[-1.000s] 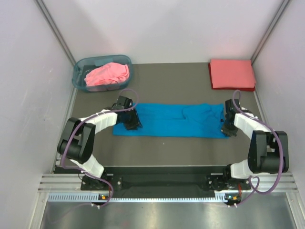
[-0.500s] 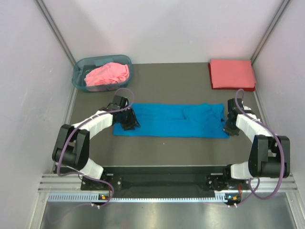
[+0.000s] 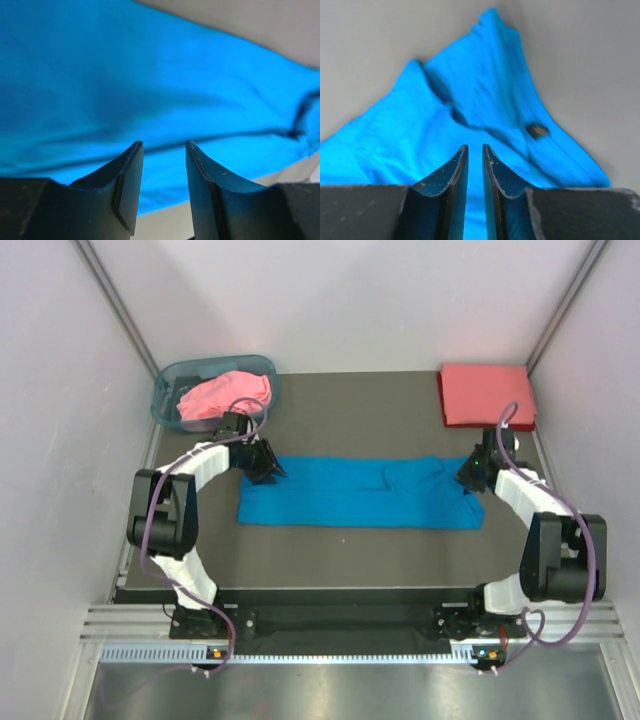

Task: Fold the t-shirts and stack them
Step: Fold the tshirt

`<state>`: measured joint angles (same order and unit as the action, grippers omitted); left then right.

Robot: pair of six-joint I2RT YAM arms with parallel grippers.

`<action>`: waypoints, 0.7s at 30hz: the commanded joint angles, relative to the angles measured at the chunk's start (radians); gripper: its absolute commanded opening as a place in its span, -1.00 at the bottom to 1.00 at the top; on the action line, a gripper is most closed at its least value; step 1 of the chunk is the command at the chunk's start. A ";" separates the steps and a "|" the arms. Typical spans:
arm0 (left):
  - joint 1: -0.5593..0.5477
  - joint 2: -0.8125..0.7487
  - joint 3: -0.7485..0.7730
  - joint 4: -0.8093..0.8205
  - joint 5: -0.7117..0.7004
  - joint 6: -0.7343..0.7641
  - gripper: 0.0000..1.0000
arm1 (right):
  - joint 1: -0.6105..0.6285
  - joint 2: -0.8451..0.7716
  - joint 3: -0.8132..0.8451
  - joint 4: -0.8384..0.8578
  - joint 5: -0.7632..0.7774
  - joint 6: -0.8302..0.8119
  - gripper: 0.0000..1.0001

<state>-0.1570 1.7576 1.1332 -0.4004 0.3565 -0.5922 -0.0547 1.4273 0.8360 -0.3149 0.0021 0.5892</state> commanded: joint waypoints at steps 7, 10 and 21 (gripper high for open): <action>0.059 0.094 0.096 -0.060 -0.137 0.020 -0.12 | -0.053 0.222 0.107 0.210 -0.039 -0.064 -0.63; 0.073 0.089 0.062 -0.060 -0.220 -0.001 -0.12 | -0.074 0.268 0.107 0.243 -0.065 -0.109 -0.63; 0.099 0.051 -0.027 -0.069 -0.347 -0.035 -0.14 | -0.039 0.272 0.087 0.373 -0.283 -0.157 -0.43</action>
<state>-0.0803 1.8217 1.1439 -0.4217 0.1223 -0.6304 -0.1104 1.7218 0.9161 -0.0315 -0.1951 0.4644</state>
